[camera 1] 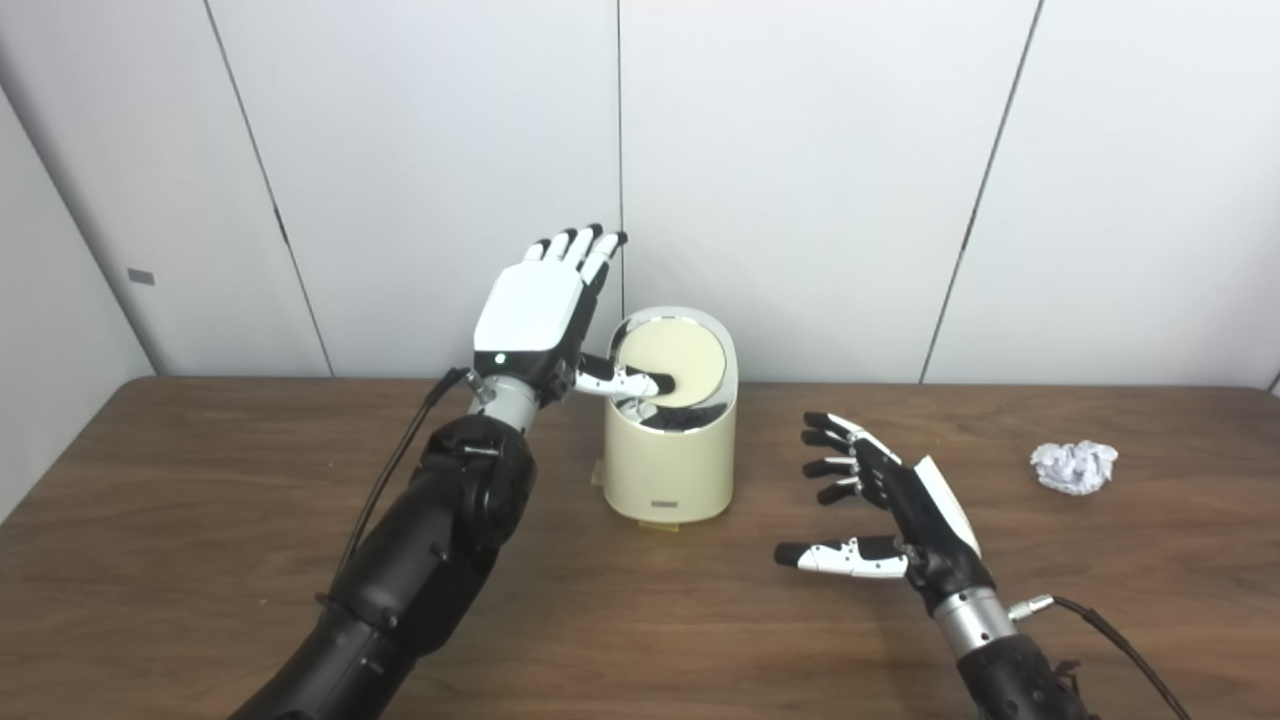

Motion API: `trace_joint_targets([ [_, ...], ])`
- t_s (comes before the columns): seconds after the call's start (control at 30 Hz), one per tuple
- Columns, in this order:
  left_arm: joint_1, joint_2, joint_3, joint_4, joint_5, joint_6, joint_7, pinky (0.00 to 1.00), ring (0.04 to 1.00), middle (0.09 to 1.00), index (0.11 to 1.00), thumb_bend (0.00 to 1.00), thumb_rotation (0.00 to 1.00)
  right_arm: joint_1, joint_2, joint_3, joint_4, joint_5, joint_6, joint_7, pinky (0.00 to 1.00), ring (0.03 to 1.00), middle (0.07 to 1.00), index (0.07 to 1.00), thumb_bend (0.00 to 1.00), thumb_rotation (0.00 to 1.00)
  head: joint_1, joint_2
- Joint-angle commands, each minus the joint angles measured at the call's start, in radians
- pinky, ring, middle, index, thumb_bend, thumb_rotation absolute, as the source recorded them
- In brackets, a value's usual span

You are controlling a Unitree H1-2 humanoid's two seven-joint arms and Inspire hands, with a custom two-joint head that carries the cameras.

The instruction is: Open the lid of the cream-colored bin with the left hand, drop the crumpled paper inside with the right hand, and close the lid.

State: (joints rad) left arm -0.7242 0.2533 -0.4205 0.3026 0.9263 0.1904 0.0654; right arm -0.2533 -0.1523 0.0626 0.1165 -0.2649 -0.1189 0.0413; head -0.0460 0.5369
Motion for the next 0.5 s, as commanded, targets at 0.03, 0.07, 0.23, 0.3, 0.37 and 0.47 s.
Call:
trace_joint_targets([
  [0.03,-0.049,0.013,-0.032,-0.014,0.056,0.008,-0.035,1.00,1.000,1.000,1.000,1.00,0.23,-0.029,0.001,-0.007,-0.035,0.003,-0.004,-0.016,0.59,0.722,0.817,0.841,0.86,0.20,-0.001,0.001],
  [0.07,-0.050,0.019,-0.041,-0.012,0.066,0.008,-0.042,1.00,1.000,1.000,1.000,1.00,0.22,-0.029,0.001,-0.007,-0.034,0.005,-0.004,-0.016,0.59,0.722,0.818,0.841,0.86,0.20,-0.001,0.001],
  [0.23,-0.051,0.033,-0.066,-0.006,0.082,0.006,-0.066,1.00,1.000,1.000,1.000,1.00,0.18,-0.029,0.001,-0.006,-0.033,0.007,-0.004,-0.016,0.58,0.718,0.820,0.842,0.86,0.19,0.000,0.001],
  [0.3,-0.048,0.036,-0.070,-0.003,0.084,0.002,-0.063,1.00,1.000,1.000,1.000,1.00,0.18,-0.029,0.002,-0.006,-0.033,0.005,-0.004,-0.017,0.58,0.717,0.821,0.842,0.86,0.20,-0.001,0.000],
  [0.37,-0.045,0.037,-0.066,-0.002,0.078,0.000,-0.059,1.00,1.000,1.000,1.000,1.00,0.20,-0.028,0.004,-0.008,-0.032,0.010,-0.009,-0.018,0.58,0.720,0.823,0.841,0.86,0.21,-0.002,0.000],
  [0.47,-0.026,0.015,-0.005,-0.023,-0.004,-0.018,-0.019,1.00,1.000,1.000,1.000,1.00,0.25,-0.027,0.004,-0.008,-0.029,0.009,-0.012,-0.020,0.58,0.717,0.822,0.840,0.85,0.19,0.000,-0.002],
])
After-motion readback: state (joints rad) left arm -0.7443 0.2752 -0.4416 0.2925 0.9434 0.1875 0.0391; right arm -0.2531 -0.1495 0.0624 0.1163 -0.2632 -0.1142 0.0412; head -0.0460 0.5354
